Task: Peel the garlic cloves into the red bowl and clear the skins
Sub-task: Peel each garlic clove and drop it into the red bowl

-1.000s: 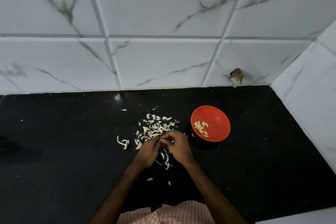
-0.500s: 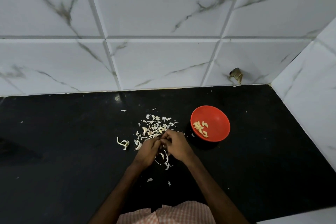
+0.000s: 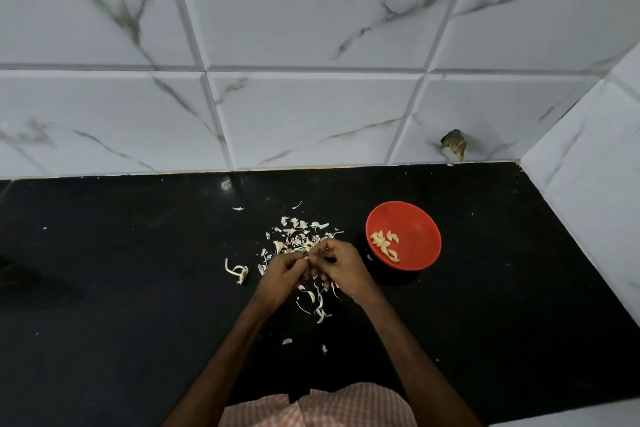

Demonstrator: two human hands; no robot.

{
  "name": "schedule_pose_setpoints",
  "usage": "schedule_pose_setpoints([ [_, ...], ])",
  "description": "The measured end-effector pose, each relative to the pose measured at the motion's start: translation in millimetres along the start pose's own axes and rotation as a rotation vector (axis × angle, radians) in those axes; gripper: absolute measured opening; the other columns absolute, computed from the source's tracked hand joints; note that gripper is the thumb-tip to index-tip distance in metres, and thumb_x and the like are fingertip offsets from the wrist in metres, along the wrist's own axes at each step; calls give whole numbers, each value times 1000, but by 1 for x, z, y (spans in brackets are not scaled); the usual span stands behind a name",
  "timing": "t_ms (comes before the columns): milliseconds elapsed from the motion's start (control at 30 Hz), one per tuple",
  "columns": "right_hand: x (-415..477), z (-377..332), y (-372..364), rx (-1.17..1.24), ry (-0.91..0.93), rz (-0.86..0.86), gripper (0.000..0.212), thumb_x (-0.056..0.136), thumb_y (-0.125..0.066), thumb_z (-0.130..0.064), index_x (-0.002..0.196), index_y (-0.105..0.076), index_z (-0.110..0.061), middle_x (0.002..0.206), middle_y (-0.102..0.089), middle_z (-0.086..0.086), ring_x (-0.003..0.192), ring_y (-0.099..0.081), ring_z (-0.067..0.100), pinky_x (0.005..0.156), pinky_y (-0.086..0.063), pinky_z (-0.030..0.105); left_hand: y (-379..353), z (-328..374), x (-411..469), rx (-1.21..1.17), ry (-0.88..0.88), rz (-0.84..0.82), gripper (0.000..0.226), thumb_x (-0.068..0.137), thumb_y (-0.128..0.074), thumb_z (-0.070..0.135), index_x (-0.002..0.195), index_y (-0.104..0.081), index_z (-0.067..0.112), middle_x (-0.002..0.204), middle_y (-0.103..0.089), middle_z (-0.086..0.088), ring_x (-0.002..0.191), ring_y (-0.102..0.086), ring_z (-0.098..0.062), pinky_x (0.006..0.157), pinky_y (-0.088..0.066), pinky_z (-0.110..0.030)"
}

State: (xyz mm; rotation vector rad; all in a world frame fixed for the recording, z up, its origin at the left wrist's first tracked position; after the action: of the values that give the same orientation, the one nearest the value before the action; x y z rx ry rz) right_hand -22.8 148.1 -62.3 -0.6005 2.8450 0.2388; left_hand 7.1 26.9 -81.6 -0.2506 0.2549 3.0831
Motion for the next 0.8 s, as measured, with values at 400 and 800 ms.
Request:
schedule_pose_setpoints([
  [400,-5,17,-14,438,-203,-8,11,100,-60,-18,90,-56,-17,61,-55,-6,47,-39,4,42,-30,16,12,-1,2,-28,10,48,36,84,-47,24,48,-49,22,46,-43,5,43,-35,-8,45,-29,-21],
  [800,-5,19,-8,428,-249,42,9,100,-61,-21,92,-61,-15,62,-55,-6,49,-38,4,44,-29,16,28,-5,-1,640,18,118,38,101,-51,48,81,-65,20,68,-64,7,62,-59,-7,61,-42,-29],
])
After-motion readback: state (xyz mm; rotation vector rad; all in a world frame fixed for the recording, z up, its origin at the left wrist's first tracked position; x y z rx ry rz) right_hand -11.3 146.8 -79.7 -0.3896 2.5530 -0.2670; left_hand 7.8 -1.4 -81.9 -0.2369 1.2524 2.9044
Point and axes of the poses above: each hand's wrist, its own x-axis towards the middle knuckle, its own y-axis out of the back of the hand, z = x × y, the point moved 8 cm from there along x, towards the middle knuckle
